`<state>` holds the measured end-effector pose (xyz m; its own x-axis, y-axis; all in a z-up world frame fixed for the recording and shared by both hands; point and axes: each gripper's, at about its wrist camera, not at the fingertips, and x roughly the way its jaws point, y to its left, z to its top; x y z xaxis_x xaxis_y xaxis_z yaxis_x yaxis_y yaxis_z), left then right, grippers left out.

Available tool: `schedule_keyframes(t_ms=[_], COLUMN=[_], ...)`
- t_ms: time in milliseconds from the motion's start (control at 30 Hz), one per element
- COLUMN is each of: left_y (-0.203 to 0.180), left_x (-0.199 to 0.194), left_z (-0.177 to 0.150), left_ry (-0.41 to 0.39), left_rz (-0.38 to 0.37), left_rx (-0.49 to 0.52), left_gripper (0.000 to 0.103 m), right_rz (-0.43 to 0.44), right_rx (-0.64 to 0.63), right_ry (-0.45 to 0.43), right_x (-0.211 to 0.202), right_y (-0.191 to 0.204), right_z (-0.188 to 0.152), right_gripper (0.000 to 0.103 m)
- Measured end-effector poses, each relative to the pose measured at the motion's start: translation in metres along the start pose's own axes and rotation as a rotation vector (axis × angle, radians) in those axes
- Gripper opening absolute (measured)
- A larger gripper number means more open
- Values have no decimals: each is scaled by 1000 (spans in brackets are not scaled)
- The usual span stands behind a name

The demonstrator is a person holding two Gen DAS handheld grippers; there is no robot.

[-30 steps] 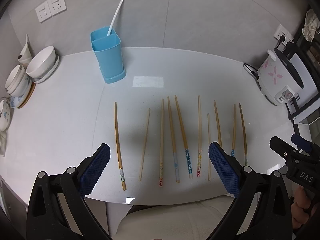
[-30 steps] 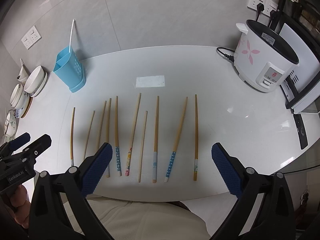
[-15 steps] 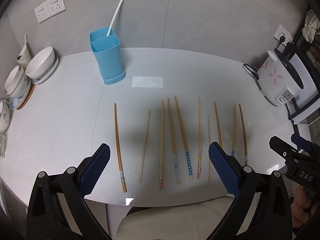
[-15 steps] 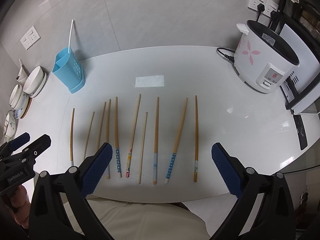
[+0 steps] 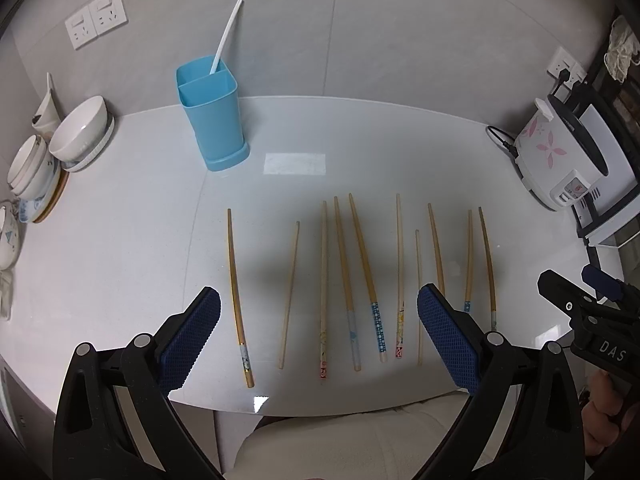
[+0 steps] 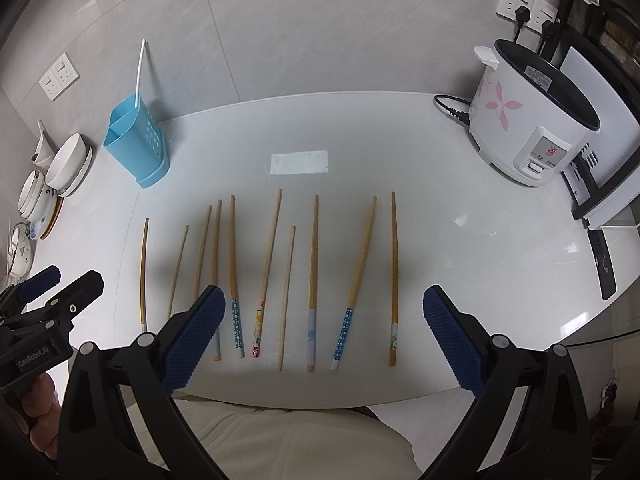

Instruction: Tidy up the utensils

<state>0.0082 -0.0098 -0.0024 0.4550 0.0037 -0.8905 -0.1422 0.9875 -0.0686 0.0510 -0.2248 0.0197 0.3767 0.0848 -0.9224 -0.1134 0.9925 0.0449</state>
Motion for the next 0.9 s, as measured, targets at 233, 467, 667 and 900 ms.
schedule_keyframes(t_ms=[233,467,667,900], left_y=[4,27,55,93], left_x=[4,24,56,108], left_z=[4,15,17,9], left_ry=[5,43,58,130], left_rz=[2,-15,1,52], left_rx=[-6,-51,-88,-145], left_gripper=[97,97,96,94], right_rz=[9,36,54,19], right_rx=[1,-14,8,15], right_ry=[10,38,86,219], right_x=[3,26,66,130], right_y=[1,3,-8,-18], right_z=[2,14,19,8], right_gripper=[95,93,84,63])
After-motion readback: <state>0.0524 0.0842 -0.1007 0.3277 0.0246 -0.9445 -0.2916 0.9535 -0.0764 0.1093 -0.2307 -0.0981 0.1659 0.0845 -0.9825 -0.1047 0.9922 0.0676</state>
